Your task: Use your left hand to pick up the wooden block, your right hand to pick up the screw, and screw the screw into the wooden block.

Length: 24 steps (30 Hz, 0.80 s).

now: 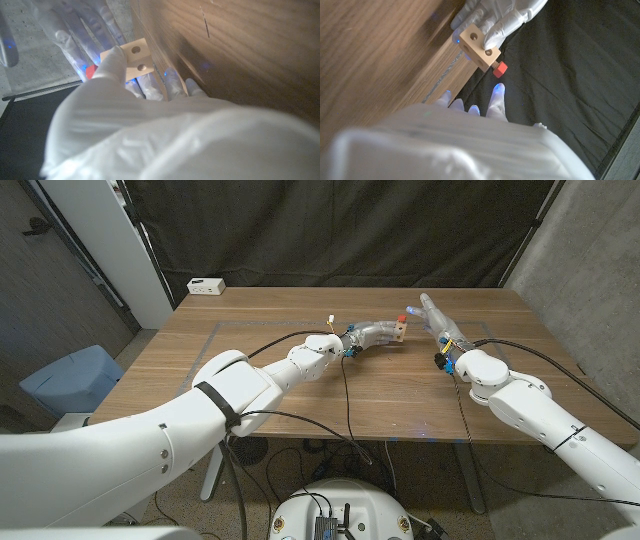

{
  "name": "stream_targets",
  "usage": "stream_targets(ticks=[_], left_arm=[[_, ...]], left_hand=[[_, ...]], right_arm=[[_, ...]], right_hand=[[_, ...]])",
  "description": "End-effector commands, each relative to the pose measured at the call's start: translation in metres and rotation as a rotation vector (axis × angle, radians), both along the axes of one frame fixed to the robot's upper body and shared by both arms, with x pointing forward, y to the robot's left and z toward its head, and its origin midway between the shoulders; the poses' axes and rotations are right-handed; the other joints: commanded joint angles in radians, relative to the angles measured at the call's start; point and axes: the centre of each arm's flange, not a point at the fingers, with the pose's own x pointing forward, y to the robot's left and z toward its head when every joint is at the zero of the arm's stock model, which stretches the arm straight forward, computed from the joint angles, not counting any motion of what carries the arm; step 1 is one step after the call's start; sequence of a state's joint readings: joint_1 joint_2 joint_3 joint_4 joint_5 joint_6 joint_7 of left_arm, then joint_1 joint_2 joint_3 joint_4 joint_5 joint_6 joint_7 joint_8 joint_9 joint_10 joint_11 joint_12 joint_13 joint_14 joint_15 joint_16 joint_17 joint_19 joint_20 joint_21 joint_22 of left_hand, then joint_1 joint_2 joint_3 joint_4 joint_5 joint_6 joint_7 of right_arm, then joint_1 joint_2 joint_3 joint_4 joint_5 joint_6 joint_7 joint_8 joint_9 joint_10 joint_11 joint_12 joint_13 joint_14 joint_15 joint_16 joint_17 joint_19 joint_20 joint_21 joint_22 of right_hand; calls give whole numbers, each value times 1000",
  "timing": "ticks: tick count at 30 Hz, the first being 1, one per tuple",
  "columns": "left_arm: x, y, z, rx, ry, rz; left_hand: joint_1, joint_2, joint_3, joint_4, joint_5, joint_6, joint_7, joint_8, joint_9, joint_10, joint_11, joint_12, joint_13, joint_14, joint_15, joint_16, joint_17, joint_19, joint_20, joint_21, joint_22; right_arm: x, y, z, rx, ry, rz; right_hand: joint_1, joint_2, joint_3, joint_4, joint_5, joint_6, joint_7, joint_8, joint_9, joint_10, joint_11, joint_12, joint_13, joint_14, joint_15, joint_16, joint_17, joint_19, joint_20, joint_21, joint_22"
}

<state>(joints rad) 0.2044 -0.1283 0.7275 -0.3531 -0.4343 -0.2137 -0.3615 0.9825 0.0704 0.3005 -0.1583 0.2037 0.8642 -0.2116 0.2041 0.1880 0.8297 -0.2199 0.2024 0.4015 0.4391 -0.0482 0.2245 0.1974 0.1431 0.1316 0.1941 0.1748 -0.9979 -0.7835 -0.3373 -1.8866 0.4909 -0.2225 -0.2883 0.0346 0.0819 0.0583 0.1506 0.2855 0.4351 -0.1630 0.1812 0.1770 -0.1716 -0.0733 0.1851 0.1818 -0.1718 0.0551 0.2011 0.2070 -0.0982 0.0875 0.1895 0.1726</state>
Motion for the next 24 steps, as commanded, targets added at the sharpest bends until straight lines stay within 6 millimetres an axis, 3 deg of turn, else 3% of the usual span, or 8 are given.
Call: stream_targets(ticks=[1,24], left_arm=[[0,2,1,-2,-5,-2],[2,4,0,-4,5,8]], left_hand=[[2,13,2,6,4,46,33,9,5,8,3,8,5,9,-55,5,4,7,-4,6,5],[1,14,1,8,4,46,33,9,5,7,3,8,5,10,-54,5,5,7,-5,6,5]], right_arm=[[7,2,-3,0,23,11],[10,7,-9,7,38,15]], right_hand=[[-5,25,2,3,7,-7,2,-2,-1,-102,-1,2,0,-164,6,4,2,-7,-2,2,0],[-6,24,0,3,7,-7,1,1,-1,-103,3,4,0,-165,6,5,2,-8,-4,2,0]])
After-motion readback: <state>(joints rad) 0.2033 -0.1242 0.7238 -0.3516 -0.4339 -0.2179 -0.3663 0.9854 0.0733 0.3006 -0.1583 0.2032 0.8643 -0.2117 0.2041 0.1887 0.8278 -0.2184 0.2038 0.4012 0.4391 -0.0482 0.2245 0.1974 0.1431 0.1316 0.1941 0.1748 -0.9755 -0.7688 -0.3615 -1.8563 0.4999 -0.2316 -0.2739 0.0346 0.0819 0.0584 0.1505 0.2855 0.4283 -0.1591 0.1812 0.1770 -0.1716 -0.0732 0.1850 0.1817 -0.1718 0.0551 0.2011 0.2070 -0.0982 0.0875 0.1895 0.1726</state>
